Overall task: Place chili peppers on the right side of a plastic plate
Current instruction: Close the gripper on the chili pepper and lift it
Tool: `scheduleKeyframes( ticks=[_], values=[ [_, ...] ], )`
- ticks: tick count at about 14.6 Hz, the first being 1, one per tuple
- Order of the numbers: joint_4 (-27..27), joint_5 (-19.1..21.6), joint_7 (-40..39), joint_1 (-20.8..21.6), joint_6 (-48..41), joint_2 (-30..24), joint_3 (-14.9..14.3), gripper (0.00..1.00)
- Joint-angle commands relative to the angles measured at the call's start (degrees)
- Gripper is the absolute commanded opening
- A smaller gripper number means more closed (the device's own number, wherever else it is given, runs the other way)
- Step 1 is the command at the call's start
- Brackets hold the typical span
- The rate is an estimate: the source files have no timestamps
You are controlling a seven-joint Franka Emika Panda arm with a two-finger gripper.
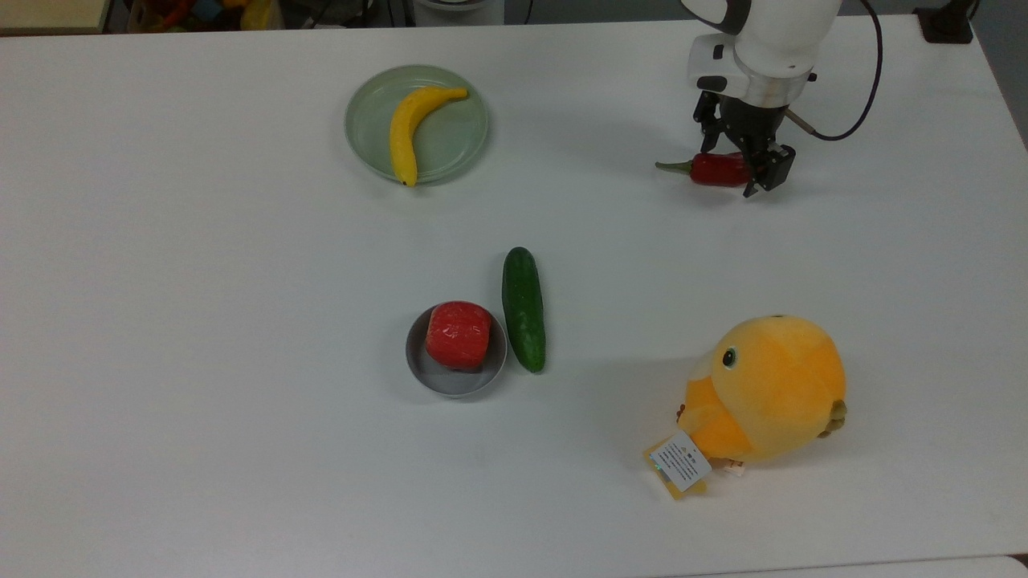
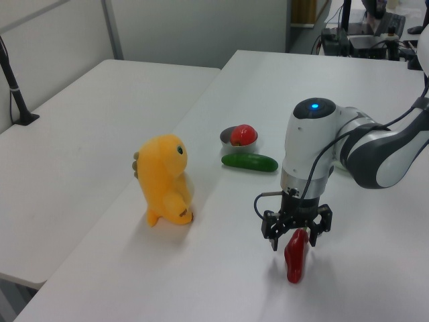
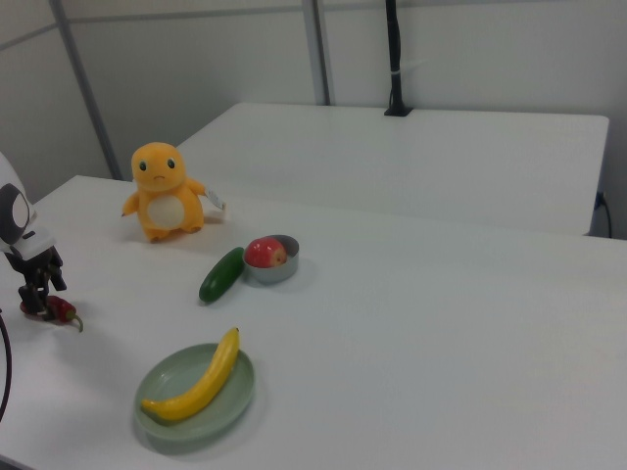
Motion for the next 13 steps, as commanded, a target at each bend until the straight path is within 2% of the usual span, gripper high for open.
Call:
scheduleKeyframes(
  ticks=[1,4,5,10,13],
  values=[
    [-1.27,-1.87,1.36,0.41,1.97,-0.14,-0.12,0.60],
    [-1.88,-3.88,1.45,0.77,2.23,-0.14,-0.12,0.22],
    [-1.88,-4.76,1.45,0.85,2.41,-0.14,0.06,0.15],
    [-1.79,-6.08,-0.04,0.42,2.32,-0.57,0.15,0.11],
    [-1.88,-6.79,-8.54,0.06,1.97,-2.68,0.15,0.11]
  ],
)
